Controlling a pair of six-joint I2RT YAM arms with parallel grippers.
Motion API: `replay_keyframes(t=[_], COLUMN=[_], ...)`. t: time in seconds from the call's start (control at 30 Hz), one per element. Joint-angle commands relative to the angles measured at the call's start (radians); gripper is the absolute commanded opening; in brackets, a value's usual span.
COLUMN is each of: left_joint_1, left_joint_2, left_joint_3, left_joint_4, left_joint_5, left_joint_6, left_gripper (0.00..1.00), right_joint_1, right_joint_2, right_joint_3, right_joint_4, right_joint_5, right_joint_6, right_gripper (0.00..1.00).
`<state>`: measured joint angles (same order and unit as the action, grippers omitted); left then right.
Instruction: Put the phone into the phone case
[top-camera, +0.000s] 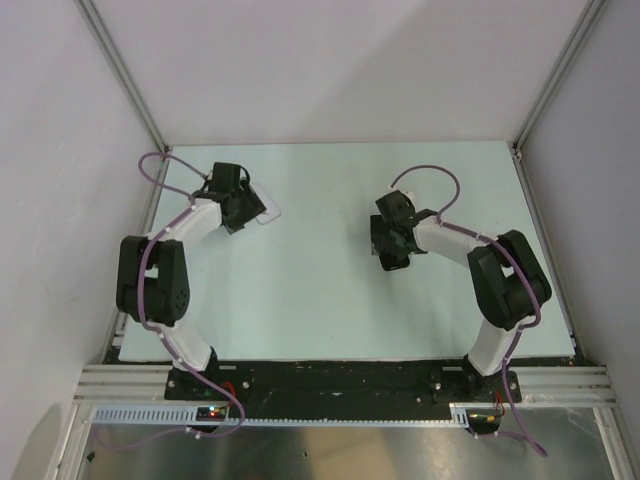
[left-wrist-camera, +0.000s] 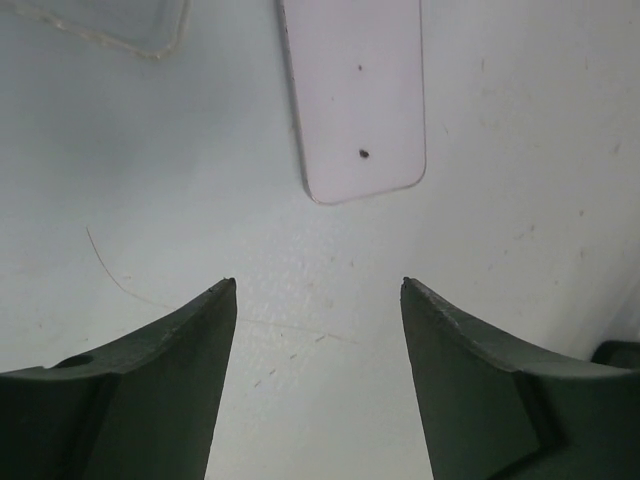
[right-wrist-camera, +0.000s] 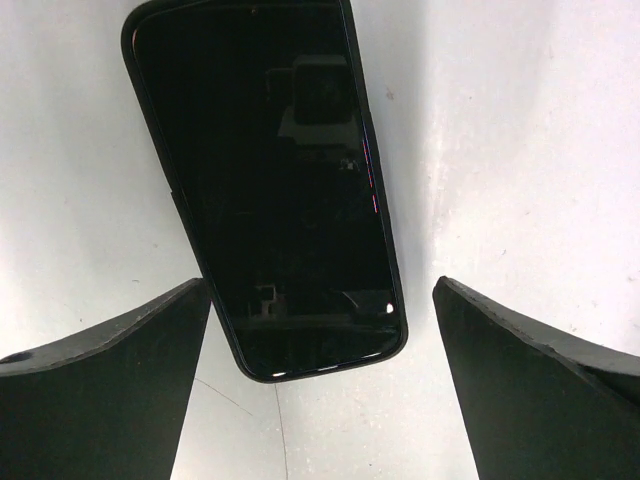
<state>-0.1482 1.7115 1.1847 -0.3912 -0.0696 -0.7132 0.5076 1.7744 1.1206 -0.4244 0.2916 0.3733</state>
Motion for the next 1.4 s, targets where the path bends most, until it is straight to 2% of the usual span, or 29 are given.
replay_keyframes(t=[0.0, 0.23, 0.3, 0.43, 0.63, 0.83, 1.37], left_joint_1=[0.014, 0.058, 0.086, 0.162, 0.249, 0.265, 0.285], left_joint_2=[0.043, 0.060, 0.060, 0.083, 0.171, 0.304, 0.471], left_joint_3=[0.061, 0.087, 0.107, 0.154, 0.246, 0.389, 0.522], left_joint_4=[-0.004, -0.008, -0.018, -0.069, -0.108, -0.158, -0.299], left_joint_5=[-0.027, -0.042, -0.073, -0.158, -0.186, -0.183, -0.100], left_joint_6=[0.045, 0.050, 0.066, 0.098, 0.130, 0.153, 0.073], left_gripper=[0.73, 0.80, 0.78, 0.68, 0.56, 0.50, 0.39], right_joint_1=[-0.008, -0.001, 0.014, 0.045, 0.108, 0.144, 0.148], right_joint_2=[-0.022, -0.091, -0.140, -0.204, -0.232, -0.257, -0.248], right_joint_3=[0.000, -0.001, -0.001, 0.021, 0.049, 0.050, 0.051], right_joint_4=[-0.010, -0.009, 0.000, -0.004, -0.010, 0.003, 0.046], right_joint_5=[-0.031, -0.007, 0.002, -0.009, -0.040, -0.070, -0.168], right_joint_6=[0.006, 0.043, 0.044, 0.044, 0.052, 0.066, 0.069], right_gripper=[0.99, 0.99, 1.00, 0.99, 0.99, 0.99, 0.99])
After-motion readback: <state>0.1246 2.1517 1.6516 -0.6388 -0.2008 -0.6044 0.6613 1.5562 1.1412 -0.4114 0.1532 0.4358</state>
